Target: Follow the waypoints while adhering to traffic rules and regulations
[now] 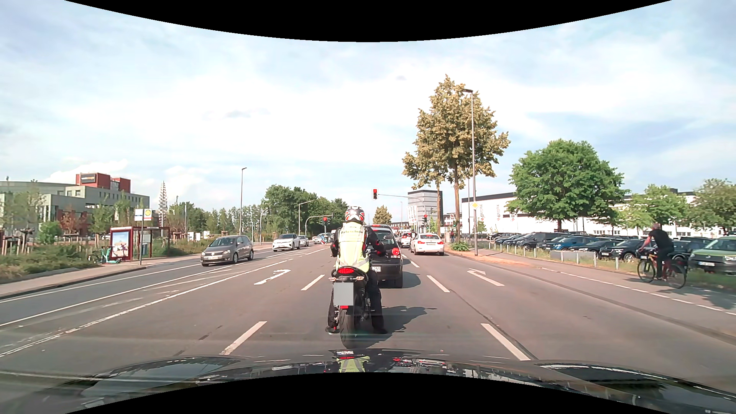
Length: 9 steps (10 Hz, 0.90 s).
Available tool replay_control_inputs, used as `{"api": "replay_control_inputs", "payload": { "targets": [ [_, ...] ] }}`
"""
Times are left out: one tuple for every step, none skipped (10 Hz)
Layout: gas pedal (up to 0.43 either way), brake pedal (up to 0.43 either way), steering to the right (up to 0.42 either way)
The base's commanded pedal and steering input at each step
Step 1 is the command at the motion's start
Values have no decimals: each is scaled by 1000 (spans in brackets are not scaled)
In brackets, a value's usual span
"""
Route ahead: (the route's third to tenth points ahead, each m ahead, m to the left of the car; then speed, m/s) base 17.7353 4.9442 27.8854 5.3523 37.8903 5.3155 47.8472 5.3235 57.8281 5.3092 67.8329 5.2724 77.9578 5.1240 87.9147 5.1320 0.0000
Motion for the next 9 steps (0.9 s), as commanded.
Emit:
{"api": "replay_control_inputs", "payload": {
  "targets": [
    [0, 0, -6],
    [0, 0, -6],
    [0, 0, -6],
    [0, 0, -6],
    [0, 0, -6],
    [0, 0, -6],
    [0, 0, -6],
    [0, 0, -6],
    [0, 0, -6]
  ]
}}
